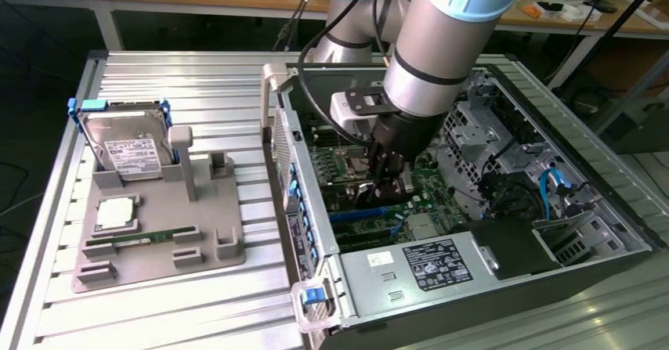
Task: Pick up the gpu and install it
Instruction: 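Insert the gpu into the slot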
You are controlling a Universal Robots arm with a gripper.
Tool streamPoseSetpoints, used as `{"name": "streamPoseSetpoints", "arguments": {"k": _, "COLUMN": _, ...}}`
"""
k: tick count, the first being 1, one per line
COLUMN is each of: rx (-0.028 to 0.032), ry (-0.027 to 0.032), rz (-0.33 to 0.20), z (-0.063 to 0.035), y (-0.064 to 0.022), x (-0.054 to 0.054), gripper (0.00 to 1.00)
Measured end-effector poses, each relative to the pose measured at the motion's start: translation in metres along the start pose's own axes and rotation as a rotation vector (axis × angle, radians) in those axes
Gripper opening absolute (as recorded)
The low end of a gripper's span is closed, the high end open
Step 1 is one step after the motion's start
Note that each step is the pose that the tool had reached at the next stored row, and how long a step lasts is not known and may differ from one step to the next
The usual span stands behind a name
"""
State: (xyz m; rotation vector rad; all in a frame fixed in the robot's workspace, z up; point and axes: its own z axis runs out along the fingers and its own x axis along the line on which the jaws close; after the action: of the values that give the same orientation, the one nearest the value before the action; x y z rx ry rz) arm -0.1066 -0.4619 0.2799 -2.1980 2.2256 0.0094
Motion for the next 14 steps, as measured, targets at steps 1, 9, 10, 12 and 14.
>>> {"name": "streamPoseSetpoints", "arguments": {"k": 1, "rx": 0.0000, "ry": 0.0000, "rz": 0.000, "z": 0.0000, "y": 0.0005, "x": 0.0000, "gripper": 0.27}}
{"name": "streamPoseSetpoints", "arguments": {"k": 9, "rx": 0.0001, "ry": -0.0006, "rz": 0.000, "z": 0.0007, "y": 0.0014, "x": 0.0001, "gripper": 0.27}}
{"name": "streamPoseSetpoints", "arguments": {"k": 10, "rx": 0.0001, "ry": -0.0007, "rz": 0.000, "z": 0.0012, "y": 0.0015, "x": 0.0001, "gripper": 0.27}}
{"name": "streamPoseSetpoints", "arguments": {"k": 12, "rx": 0.0000, "ry": -0.0007, "rz": 0.000, "z": 0.0026, "y": 0.0015, "x": 0.0001, "gripper": 0.27}}
{"name": "streamPoseSetpoints", "arguments": {"k": 14, "rx": 0.0000, "ry": -0.0010, "rz": 0.000, "z": 0.0039, "y": 0.0017, "x": 0.0001, "gripper": 0.27}}
